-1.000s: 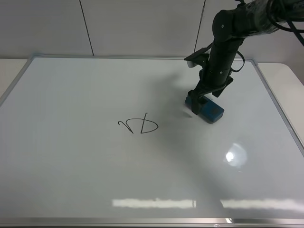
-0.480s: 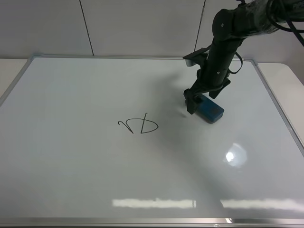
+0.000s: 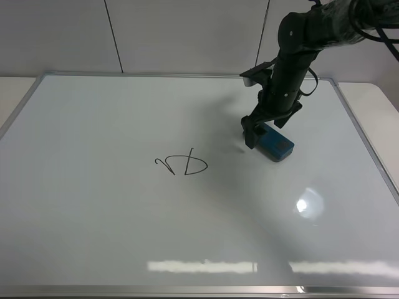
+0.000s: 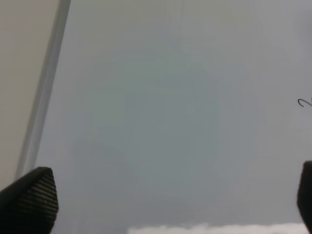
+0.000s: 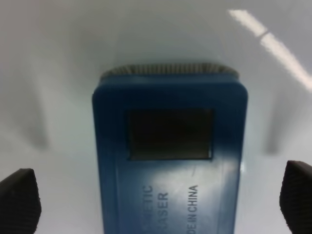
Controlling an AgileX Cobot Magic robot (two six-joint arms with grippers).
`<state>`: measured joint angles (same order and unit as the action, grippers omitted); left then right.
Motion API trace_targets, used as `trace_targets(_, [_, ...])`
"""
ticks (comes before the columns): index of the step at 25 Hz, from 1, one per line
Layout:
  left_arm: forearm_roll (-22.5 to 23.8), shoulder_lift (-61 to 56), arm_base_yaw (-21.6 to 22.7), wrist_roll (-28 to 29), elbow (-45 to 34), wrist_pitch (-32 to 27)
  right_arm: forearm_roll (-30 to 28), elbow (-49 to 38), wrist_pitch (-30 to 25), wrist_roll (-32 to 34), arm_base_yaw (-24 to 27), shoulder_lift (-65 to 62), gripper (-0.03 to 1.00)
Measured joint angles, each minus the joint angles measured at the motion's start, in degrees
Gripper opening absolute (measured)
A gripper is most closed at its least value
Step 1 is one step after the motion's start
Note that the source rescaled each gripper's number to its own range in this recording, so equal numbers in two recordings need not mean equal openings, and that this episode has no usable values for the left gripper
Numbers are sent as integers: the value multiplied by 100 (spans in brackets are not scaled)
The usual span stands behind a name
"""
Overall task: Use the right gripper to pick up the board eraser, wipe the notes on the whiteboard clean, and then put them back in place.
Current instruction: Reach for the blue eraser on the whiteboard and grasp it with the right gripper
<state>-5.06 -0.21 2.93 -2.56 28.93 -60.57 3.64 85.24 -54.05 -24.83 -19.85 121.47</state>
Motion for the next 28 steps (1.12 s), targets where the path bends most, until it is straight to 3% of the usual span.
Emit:
trace_targets(13, [0,0,0,0,0,0,-103,0,-1,100,-147,133,95])
trace_targets(15, [0,0,0,0,0,0,-121,0,-70,115,-147,140,86])
trace_targets(16, [0,0,0,0,0,0,-135,0,-147,129,-147,140,75])
trace_targets(17, [0,0,0,0,0,0,-136,0,-239,136,-147,140,57])
trace_targets(19, [0,0,0,0,0,0,-139,0,-453,143,-147,140,5])
trace_targets(28, [0,0,0,0,0,0,-158,0,-796,318,-147,140,3])
